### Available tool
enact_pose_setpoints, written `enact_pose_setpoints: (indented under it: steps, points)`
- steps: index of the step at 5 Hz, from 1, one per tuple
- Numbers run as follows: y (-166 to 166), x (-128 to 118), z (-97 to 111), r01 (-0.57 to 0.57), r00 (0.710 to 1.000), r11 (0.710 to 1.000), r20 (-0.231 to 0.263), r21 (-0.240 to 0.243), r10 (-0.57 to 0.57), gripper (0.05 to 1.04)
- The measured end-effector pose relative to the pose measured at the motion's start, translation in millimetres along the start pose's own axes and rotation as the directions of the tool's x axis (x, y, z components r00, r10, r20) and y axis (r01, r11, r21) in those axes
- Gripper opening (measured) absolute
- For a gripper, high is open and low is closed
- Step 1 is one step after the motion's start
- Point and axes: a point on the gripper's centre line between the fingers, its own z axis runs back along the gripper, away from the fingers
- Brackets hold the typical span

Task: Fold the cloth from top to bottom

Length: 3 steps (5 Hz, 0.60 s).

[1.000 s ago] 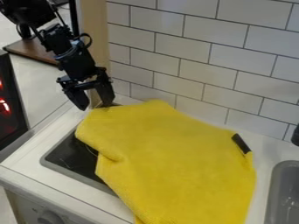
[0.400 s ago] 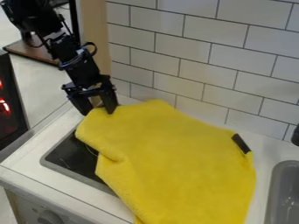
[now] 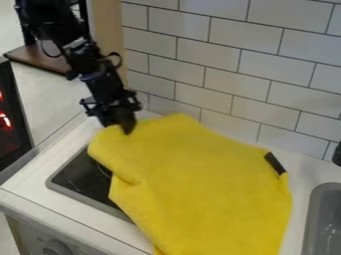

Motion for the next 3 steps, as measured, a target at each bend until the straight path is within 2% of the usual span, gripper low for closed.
enact_pose_setpoints:
  steps: [1, 2, 3]
  points:
    - [-4.0, -3.8, -6.2, -0.005, 1.000, 1.000, -0.004, 0.010, 0.005, 0.167]
    - [-4.1, -6.6, -5.7, -0.014, 1.000, 1.000, -0.002, 0.016, 0.014, 0.058]
    - [-10.6, 0.7, 10.0, -0.012, 0.999, 1.000, 0.043, 0.010, 0.012, 0.049]
